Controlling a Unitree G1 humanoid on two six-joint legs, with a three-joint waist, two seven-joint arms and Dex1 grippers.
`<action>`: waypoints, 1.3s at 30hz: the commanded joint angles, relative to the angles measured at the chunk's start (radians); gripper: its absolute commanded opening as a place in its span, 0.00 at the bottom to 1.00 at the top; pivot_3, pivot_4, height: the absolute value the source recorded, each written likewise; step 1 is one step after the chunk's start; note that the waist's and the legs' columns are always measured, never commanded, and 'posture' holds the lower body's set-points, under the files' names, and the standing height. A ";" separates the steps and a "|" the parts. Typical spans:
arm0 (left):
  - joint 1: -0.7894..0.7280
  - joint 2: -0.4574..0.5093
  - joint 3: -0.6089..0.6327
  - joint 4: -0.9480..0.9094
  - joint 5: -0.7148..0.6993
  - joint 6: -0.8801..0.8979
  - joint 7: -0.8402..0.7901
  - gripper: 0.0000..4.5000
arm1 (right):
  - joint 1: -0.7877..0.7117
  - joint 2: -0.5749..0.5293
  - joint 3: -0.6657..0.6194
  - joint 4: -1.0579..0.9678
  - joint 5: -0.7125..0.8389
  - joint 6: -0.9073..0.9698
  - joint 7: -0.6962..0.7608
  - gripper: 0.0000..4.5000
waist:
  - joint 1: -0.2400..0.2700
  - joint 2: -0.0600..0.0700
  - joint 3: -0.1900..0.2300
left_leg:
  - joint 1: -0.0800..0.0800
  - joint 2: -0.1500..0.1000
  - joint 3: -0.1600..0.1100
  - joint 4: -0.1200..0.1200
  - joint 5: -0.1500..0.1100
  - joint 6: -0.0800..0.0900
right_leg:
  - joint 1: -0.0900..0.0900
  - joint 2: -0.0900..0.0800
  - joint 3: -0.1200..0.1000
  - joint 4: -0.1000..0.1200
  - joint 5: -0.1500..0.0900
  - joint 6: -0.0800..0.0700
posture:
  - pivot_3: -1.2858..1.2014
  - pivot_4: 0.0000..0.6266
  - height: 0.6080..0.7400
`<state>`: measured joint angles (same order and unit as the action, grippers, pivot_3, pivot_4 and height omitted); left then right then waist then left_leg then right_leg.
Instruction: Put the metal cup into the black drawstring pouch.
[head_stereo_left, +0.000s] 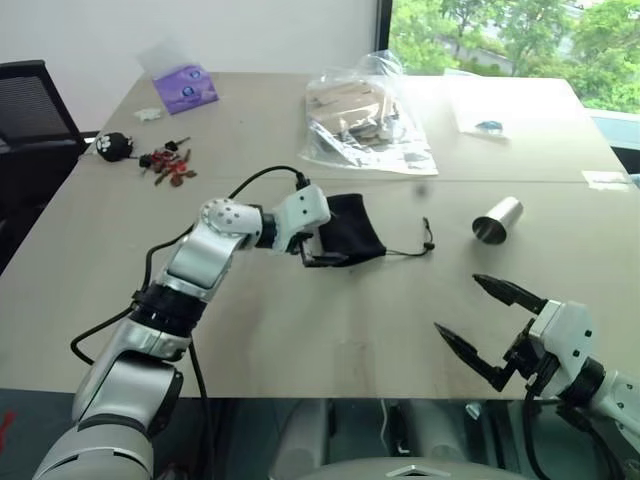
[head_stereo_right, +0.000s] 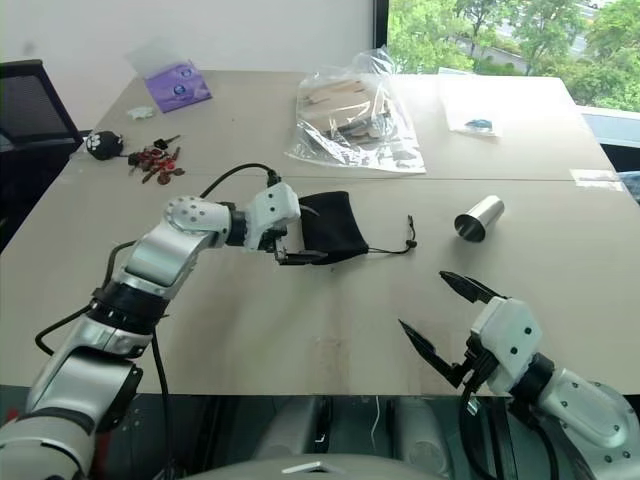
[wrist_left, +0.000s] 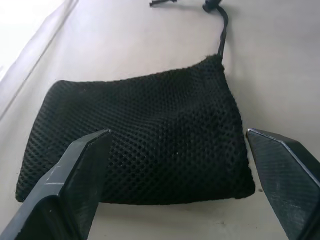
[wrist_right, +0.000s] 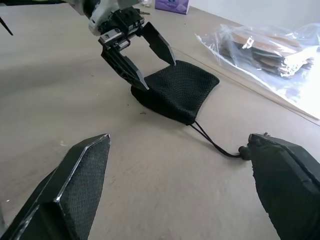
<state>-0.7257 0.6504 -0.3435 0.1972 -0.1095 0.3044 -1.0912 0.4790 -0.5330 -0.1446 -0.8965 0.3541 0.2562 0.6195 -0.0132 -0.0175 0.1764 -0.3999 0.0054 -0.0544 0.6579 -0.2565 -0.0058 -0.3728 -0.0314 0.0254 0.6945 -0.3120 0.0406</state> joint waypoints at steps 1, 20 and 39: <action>-0.036 -0.022 -0.009 0.023 0.027 -0.060 -0.042 0.99 | -0.008 0.009 0.016 -0.026 -0.017 -0.027 -0.019 1.00 | 0.000 0.000 0.000 | 0.000 0.000 0.000 0.000 0.000 0.000 | 0.000 0.000 0.000 0.000 0.000 0.000 | 0.52 0.24 1.00; -0.024 -0.096 0.040 0.000 0.076 0.104 -0.011 0.13 | -0.026 0.011 0.067 0.016 -0.060 -0.016 -0.045 1.00 | -0.001 0.000 0.000 | 0.000 0.000 -0.001 0.001 0.000 0.000 | 0.000 0.000 0.000 0.001 0.000 0.000 | 0.52 0.24 1.00; -0.062 -0.083 0.380 -0.052 -0.296 0.949 0.112 0.02 | -0.163 -0.005 0.010 0.033 -0.049 0.125 -0.125 1.00 | -0.001 0.000 0.000 | 0.000 0.000 -0.002 0.003 0.000 0.000 | 0.000 0.000 -0.001 0.002 0.000 0.000 | 0.52 0.24 1.00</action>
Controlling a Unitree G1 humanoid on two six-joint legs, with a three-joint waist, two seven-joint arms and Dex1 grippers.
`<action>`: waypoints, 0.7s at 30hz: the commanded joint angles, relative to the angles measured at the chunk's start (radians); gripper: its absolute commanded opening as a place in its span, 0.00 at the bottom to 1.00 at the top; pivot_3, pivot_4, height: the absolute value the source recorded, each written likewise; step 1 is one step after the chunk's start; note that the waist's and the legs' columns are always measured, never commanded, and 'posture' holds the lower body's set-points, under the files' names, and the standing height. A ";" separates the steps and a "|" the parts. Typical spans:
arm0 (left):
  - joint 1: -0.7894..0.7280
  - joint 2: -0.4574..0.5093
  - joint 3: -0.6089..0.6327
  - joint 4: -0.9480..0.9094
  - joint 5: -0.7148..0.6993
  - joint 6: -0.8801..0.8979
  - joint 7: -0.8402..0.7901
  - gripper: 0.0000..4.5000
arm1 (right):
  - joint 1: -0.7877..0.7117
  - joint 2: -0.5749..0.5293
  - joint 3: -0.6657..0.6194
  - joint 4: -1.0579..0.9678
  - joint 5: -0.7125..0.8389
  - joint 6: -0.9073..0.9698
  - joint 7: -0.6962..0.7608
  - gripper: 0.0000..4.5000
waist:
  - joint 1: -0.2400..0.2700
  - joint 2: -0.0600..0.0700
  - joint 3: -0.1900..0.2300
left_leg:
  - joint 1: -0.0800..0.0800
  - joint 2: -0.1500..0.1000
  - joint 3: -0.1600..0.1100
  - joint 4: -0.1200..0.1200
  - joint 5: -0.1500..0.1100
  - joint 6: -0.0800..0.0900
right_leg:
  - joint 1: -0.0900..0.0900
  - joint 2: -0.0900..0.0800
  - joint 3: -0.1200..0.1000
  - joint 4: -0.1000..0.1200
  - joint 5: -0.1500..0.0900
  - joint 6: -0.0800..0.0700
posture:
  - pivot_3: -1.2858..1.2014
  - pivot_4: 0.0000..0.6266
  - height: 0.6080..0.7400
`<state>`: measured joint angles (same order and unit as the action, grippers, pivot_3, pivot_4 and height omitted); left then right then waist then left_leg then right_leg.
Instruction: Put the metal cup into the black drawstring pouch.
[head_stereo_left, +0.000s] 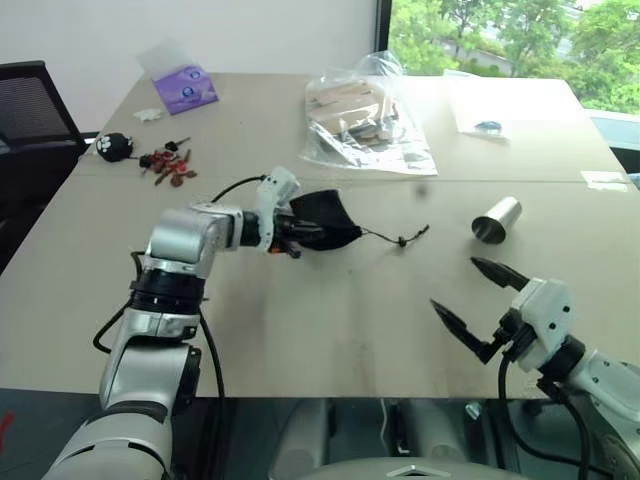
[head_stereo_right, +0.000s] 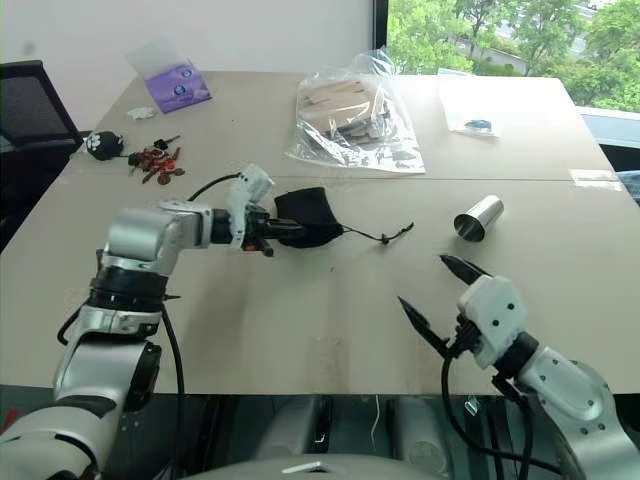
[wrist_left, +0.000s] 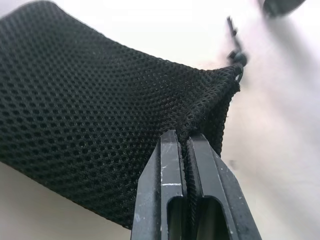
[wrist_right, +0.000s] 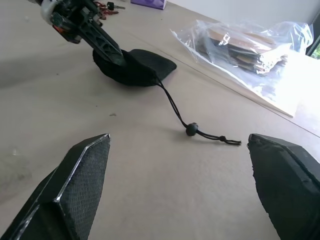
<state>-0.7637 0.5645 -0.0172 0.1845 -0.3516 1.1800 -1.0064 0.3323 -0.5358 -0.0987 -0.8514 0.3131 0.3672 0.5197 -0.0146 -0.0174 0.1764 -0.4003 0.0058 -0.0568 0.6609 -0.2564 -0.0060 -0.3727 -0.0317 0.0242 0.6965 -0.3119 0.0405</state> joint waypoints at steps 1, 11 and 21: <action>-0.025 -0.001 0.067 -0.038 -0.066 0.095 0.044 0.02 | -0.022 -0.004 -0.040 -0.010 -0.018 0.019 -0.036 1.00 | 0.000 0.000 0.000 | 0.000 0.000 0.000 0.000 0.000 0.000 | 0.000 0.000 0.000 0.000 0.000 0.000 | 0.52 0.24 1.00; -0.026 -0.102 0.212 -0.066 -0.177 0.260 0.210 0.02 | -0.227 -0.069 -0.037 0.003 -0.159 0.246 -0.168 1.00 | 0.000 0.000 0.000 | -0.001 0.000 -0.001 0.004 0.000 -0.001 | 0.000 0.000 -0.001 0.002 0.000 0.000 | 0.52 0.24 1.00; -0.012 -0.144 0.242 -0.108 -0.232 0.274 0.312 0.02 | -0.404 -0.103 -0.006 0.097 -0.312 0.393 -0.239 1.00 | 0.001 0.000 0.000 | -0.002 -0.001 -0.001 0.004 0.003 -0.005 | 0.000 -0.001 0.000 0.002 0.000 0.000 | 0.52 0.24 1.00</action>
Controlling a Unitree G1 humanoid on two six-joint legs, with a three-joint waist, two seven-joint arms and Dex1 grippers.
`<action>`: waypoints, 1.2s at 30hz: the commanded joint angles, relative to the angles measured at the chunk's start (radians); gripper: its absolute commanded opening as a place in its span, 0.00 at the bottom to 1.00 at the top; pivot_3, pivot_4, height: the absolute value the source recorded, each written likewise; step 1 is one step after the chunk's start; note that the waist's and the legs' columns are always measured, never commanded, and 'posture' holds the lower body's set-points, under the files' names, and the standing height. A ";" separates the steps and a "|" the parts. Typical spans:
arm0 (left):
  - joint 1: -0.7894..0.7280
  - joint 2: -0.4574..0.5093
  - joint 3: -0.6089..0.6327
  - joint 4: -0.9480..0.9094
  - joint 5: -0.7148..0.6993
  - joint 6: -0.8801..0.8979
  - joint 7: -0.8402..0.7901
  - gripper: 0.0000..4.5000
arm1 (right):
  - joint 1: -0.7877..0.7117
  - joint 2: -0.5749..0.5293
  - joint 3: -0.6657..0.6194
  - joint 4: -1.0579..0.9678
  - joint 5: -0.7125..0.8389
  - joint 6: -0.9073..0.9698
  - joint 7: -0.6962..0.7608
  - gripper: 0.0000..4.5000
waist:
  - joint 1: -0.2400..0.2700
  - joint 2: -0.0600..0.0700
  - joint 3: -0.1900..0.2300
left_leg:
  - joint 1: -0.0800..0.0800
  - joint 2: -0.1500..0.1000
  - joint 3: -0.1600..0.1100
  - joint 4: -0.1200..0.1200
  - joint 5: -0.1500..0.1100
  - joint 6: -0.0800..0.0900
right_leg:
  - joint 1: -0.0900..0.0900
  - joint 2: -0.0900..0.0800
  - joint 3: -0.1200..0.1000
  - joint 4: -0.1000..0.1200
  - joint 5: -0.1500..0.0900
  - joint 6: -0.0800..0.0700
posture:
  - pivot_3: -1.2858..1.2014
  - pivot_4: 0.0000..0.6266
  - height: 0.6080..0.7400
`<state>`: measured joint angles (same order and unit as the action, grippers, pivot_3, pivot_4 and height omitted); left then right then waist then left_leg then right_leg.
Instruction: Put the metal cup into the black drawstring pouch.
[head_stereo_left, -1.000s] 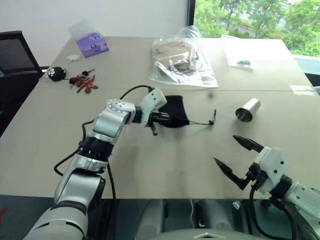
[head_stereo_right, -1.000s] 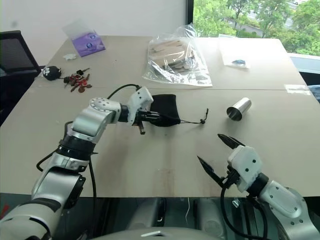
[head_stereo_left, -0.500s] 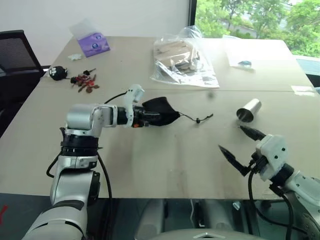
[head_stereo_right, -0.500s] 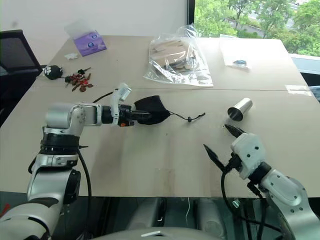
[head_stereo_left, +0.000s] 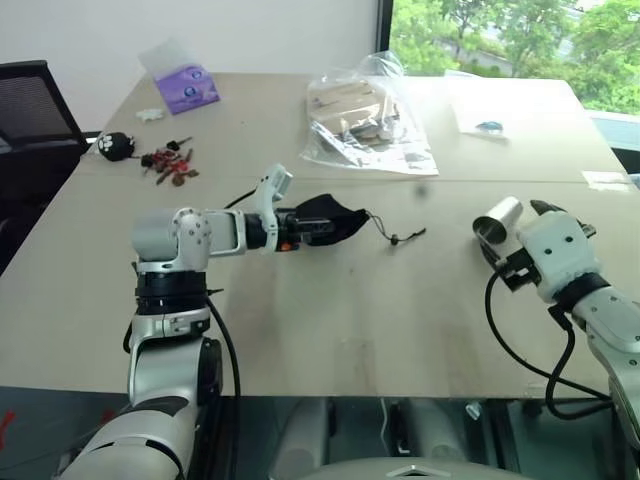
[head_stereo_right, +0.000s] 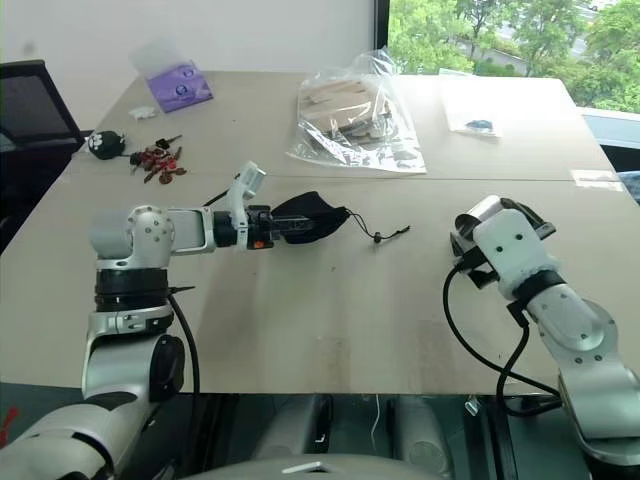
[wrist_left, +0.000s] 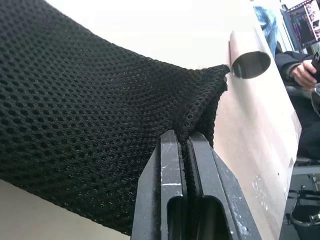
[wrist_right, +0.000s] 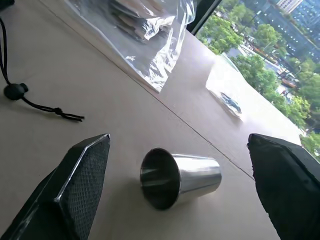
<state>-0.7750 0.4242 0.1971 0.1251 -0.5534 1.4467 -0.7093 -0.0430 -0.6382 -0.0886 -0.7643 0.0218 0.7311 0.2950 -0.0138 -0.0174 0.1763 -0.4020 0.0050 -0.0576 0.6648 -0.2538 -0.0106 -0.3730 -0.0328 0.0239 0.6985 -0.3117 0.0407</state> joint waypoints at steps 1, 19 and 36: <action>0.000 -0.008 0.029 -0.054 -0.036 0.009 0.022 0.02 | -0.041 -0.002 -0.015 0.022 -0.024 0.043 -0.012 1.00 | 0.000 0.000 0.000 | 0.000 0.000 0.000 0.000 0.000 0.000 | 0.000 0.000 0.000 0.000 0.000 0.000 | 0.52 0.24 1.00; 0.006 -0.019 0.041 -0.073 -0.104 0.009 0.093 0.02 | -0.250 0.007 0.171 0.272 -0.167 0.203 -0.061 1.00 | -0.001 0.000 0.000 | -0.001 0.000 0.001 0.000 0.000 0.000 | -0.002 0.000 0.000 0.000 0.000 0.000 | 0.52 0.24 1.00; 0.019 -0.019 0.045 -0.090 -0.131 -0.005 0.132 0.00 | -0.252 0.016 0.141 0.392 -0.240 0.050 -0.060 0.01 | -0.002 0.000 0.000 | -0.010 0.000 -0.002 0.001 0.000 0.000 | -0.008 -0.001 -0.003 -0.001 0.000 0.000 | 0.52 0.24 1.00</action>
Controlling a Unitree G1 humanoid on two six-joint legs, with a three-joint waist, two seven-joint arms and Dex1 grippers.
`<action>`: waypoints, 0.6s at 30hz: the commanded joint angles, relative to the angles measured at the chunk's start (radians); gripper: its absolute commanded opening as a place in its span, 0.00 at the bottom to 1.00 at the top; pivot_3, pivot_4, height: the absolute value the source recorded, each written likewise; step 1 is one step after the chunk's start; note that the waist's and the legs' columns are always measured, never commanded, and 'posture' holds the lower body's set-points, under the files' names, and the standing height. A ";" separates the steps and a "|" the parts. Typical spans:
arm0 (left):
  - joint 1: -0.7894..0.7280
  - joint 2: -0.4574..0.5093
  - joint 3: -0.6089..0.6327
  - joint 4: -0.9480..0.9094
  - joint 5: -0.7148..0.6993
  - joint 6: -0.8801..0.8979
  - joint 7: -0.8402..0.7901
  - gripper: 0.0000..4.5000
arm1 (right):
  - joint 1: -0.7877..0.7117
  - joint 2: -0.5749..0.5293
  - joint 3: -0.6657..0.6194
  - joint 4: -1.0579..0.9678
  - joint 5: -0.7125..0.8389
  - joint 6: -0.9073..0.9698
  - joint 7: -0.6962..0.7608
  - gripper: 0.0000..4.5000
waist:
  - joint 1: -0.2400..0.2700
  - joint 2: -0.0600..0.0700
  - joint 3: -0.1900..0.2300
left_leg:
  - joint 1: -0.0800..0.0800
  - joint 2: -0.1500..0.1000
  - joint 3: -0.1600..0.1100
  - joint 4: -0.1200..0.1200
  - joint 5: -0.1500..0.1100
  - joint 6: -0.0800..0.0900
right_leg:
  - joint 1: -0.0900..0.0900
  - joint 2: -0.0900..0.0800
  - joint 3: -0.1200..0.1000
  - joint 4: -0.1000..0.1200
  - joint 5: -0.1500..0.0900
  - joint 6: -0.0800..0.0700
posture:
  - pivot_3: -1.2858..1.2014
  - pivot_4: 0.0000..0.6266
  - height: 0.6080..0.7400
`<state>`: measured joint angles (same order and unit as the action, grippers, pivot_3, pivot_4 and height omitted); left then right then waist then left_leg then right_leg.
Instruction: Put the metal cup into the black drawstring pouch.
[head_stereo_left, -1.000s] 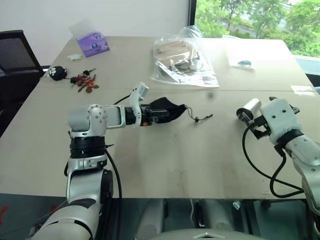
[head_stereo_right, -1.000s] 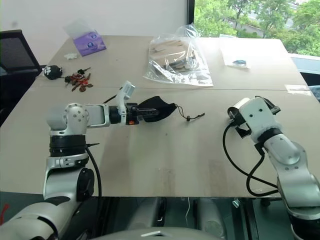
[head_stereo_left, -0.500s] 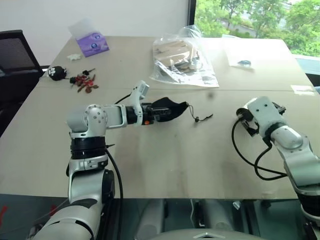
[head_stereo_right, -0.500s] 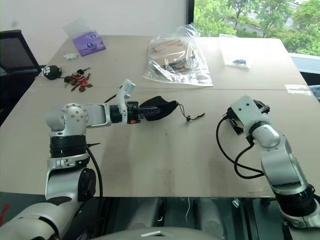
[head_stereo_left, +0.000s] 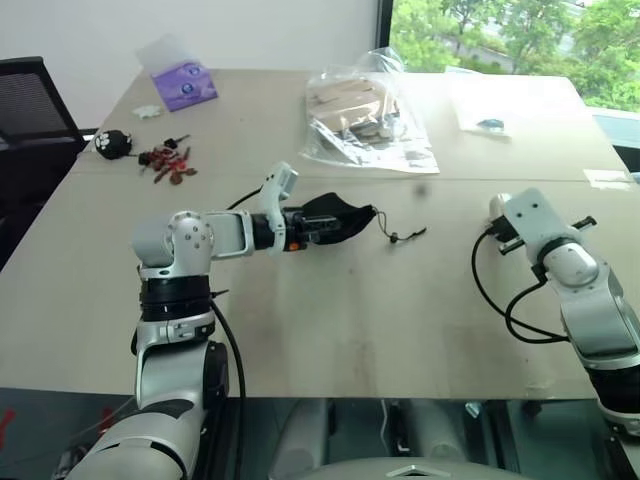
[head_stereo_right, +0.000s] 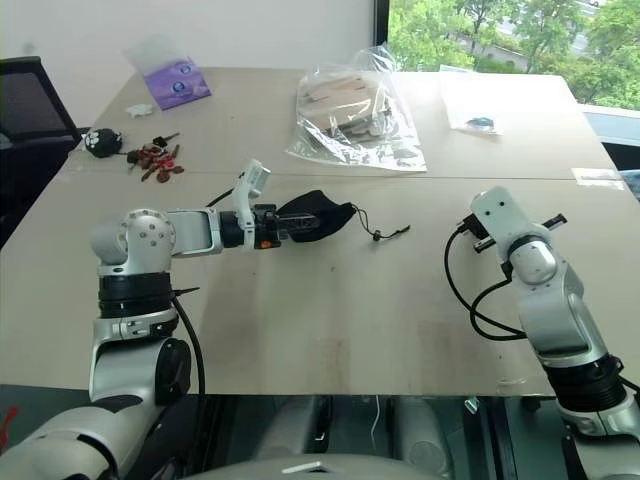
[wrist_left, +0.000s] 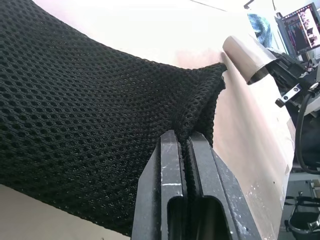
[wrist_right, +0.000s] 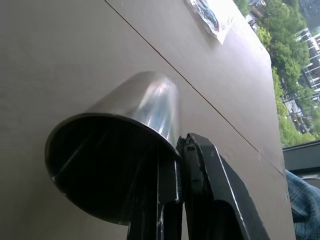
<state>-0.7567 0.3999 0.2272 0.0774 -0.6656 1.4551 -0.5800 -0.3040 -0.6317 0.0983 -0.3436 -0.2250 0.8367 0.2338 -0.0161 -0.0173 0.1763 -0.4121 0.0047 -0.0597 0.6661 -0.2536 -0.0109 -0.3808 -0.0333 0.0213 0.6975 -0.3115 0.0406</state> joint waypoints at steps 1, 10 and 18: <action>0.002 0.005 0.015 -0.042 -0.020 -0.015 0.006 0.00 | 0.017 0.016 -0.058 -0.032 0.016 -0.075 0.003 0.01 | 0.000 0.000 0.000 | 0.000 0.000 0.000 0.000 0.000 0.000 | 0.000 0.000 0.000 0.000 0.000 0.000 | 0.52 0.24 1.00; 0.011 -0.003 0.024 -0.037 -0.030 -0.018 0.026 0.00 | 0.172 0.247 -0.308 -0.285 0.454 -0.187 0.189 0.01 | 0.000 0.000 0.000 | -0.001 0.000 -0.001 0.000 0.000 0.000 | 0.000 0.000 0.000 0.000 0.000 0.000 | 0.52 0.24 1.00; 0.013 -0.007 0.019 -0.023 -0.037 -0.008 0.029 0.00 | 0.254 0.336 -0.204 -0.372 0.707 -0.204 0.305 0.01 | -0.002 0.000 0.000 | 0.000 0.000 0.000 0.002 0.000 0.000 | 0.001 0.000 0.000 0.001 0.000 0.000 | 0.52 0.24 1.00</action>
<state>-0.7410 0.3920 0.2323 0.0770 -0.6819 1.4532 -0.5469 -0.0435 -0.2968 -0.1447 -0.6670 0.4484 0.6569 0.5131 -0.0178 -0.0171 0.1763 -0.4112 0.0045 -0.0603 0.6677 -0.2537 -0.0108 -0.3802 -0.0333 0.0207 0.6986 -0.3114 0.0408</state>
